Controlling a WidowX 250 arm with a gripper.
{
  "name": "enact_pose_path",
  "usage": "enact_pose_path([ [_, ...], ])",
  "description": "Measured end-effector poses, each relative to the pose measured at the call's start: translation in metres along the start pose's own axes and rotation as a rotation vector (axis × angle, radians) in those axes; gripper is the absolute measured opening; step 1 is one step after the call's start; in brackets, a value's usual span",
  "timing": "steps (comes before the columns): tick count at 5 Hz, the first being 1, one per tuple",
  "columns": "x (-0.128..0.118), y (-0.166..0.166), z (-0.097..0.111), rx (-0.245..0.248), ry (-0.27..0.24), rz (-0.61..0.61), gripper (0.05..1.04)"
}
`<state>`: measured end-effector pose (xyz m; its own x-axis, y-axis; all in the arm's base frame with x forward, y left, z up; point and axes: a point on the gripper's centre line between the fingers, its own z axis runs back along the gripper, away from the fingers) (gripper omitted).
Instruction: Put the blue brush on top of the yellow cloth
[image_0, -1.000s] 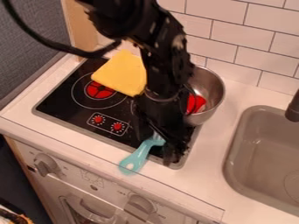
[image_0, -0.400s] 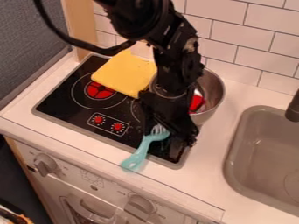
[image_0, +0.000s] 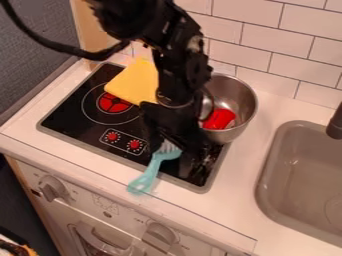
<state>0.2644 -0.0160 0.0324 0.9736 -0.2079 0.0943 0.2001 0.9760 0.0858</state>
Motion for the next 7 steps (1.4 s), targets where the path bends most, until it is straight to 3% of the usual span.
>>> enact_pose_path([
  [2, 0.0, 0.016, -0.015, 0.018, 0.038, 0.043, 0.998],
  [3, 0.002, 0.019, -0.017, 0.025, 0.035, 0.066, 0.999],
  [4, 0.001, 0.021, -0.026, 0.019, 0.052, 0.073, 0.952],
  [5, 0.004, 0.021, -0.029, 0.015, 0.041, 0.08, 0.671],
  [6, 0.006, 0.023, -0.028, 0.033, 0.037, 0.085, 0.512],
  [7, 0.001, 0.027, -0.025, 0.056, 0.049, 0.093, 0.504],
])
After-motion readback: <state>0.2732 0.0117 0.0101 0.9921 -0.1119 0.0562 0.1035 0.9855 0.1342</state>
